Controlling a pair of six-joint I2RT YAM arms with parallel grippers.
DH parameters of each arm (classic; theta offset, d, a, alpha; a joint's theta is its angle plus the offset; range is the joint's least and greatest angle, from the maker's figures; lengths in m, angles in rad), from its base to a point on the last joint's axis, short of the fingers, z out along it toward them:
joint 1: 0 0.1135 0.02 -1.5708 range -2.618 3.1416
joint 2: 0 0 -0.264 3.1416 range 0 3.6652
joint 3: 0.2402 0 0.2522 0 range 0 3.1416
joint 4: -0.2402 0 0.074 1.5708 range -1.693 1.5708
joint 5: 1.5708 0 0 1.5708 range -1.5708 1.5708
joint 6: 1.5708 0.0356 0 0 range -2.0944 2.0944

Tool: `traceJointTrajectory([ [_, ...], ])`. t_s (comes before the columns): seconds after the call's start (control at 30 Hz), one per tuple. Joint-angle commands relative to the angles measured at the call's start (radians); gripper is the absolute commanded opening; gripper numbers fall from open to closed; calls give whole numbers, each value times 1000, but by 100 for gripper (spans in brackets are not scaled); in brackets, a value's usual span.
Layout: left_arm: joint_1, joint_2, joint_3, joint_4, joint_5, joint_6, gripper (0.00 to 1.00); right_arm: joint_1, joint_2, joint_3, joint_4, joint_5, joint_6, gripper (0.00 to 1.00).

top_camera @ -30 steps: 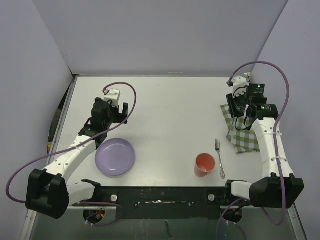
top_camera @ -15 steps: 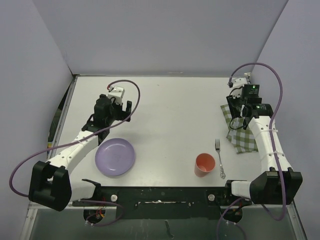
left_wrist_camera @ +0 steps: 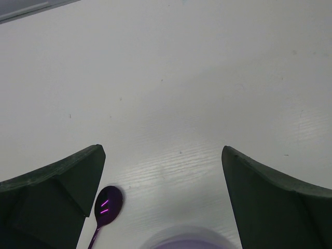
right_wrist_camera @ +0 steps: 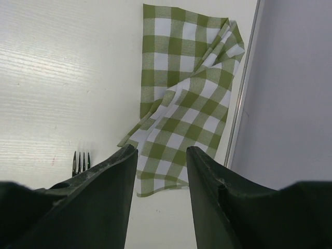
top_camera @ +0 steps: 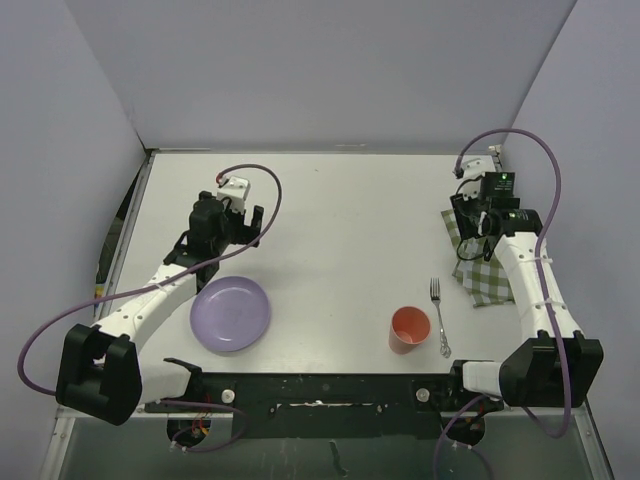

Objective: Set the dinner table for one person
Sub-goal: Move the napkin to the center of the board.

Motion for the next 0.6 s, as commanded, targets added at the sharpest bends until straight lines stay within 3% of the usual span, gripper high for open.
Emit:
traceJointTrajectory([
  [0.0,-3,-41,-1,47,-78,7,98,-2,-73,-33,73,-28,-17,44],
  [0.57,-4,31,28,64,-78,-46,98,-29,-40,-126,246,178,-22,44],
])
